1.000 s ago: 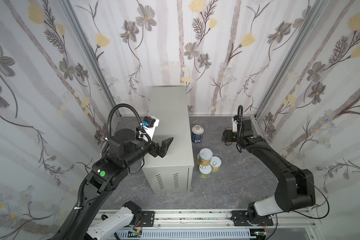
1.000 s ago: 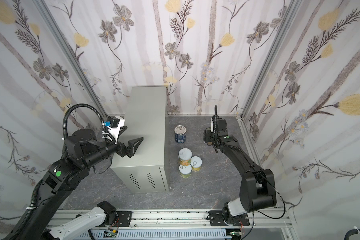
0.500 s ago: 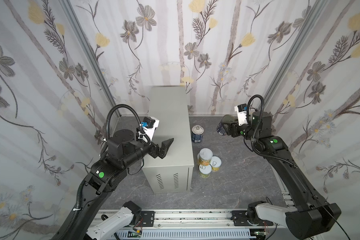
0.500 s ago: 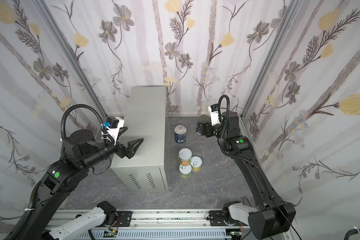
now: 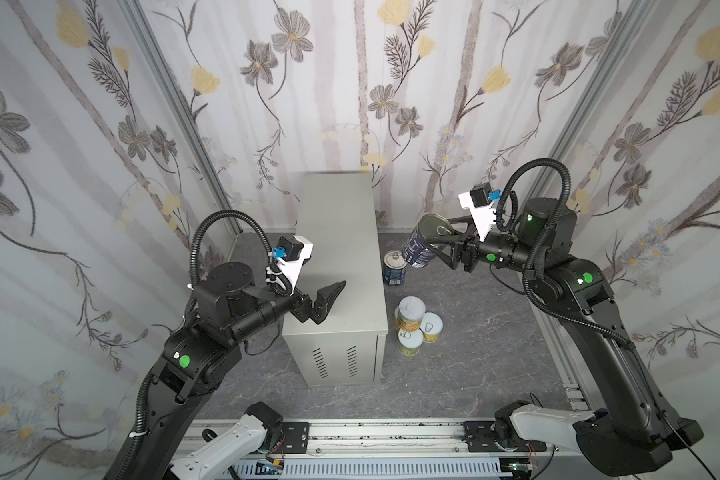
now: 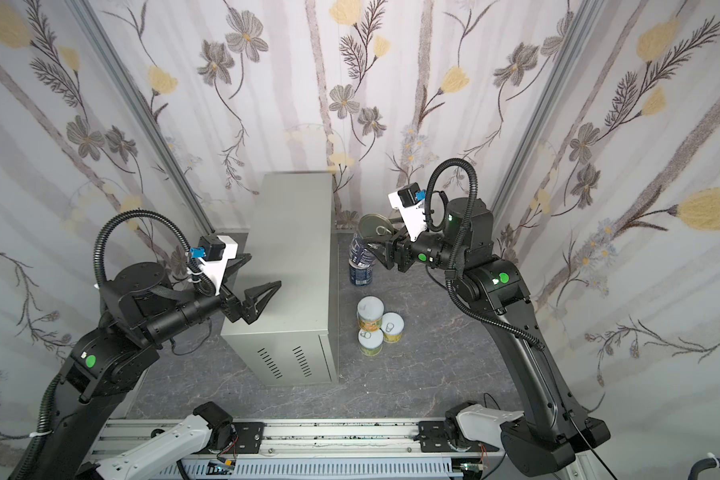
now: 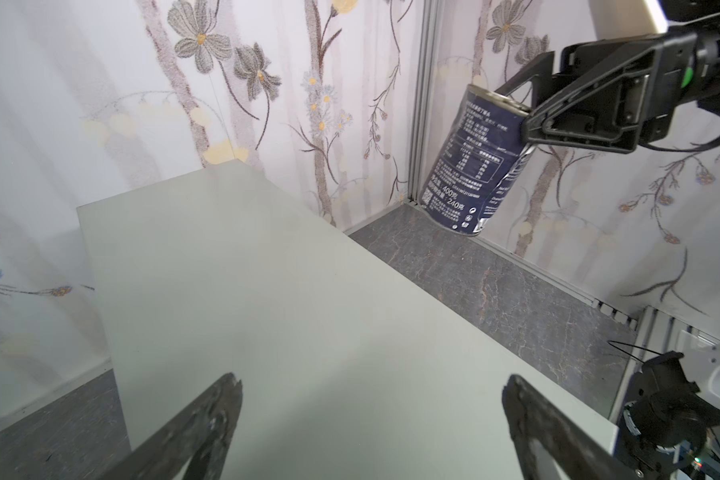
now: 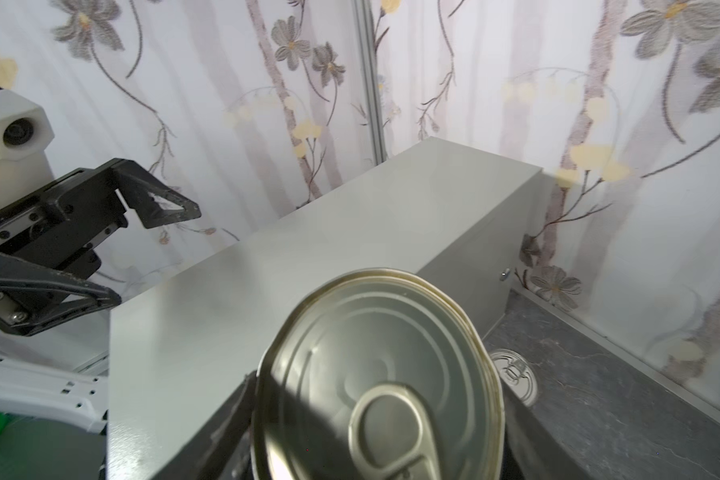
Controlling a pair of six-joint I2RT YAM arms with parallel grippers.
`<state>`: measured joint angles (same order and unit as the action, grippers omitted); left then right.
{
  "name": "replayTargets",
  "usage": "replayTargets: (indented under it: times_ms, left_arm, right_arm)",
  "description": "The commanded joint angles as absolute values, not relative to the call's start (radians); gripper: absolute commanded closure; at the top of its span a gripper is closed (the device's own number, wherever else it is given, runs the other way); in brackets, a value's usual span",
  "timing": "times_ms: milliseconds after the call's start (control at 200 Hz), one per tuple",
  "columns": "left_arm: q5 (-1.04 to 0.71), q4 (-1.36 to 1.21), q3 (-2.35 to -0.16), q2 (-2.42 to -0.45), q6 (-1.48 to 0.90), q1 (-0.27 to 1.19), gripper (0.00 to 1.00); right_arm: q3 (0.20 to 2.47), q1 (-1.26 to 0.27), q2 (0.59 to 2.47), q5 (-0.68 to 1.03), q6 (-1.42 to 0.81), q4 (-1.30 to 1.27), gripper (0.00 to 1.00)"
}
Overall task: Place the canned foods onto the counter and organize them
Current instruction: 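Lift the dark blue can onto the cabinet top beside the soup can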
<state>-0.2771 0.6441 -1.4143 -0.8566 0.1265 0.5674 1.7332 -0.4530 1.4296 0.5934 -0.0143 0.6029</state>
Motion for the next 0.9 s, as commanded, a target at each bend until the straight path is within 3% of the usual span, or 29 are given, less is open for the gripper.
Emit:
replayTargets:
  times_ms: [0, 230, 620, 719, 894]
  left_arm:
    - [-0.408, 0.745, -1.483, -0.857, 0.177, 0.567, 0.0]
    - [-0.466, 0.803, -1.532, -0.817, 0.199, 0.567, 0.0]
    - [-0.399, 0.834, -1.515, -0.761, 0.213, 0.566, 0.0]
    - [-0.38, 0.848, -1.51, -0.76, 0.22, 0.567, 0.0]
    - [-0.366, 0.854, -1.505, -0.781, 0.231, 0.567, 0.0]
  right_arm:
    - [1.817, -0.507, 1.476, 0.667, 0.025, 0.595, 0.46]
    - [2.03, -0.652, 1.645, 0.633, 0.062, 0.729, 0.46]
    - [2.295, -0.822, 1.867, 0.568, 0.147, 0.897, 0.41]
    - [2.31, -0.854, 1.882, 0.563, 0.144, 0.893, 0.33]
    - [2.312, -0.857, 1.863, 0.535, 0.116, 0.839, 0.03]
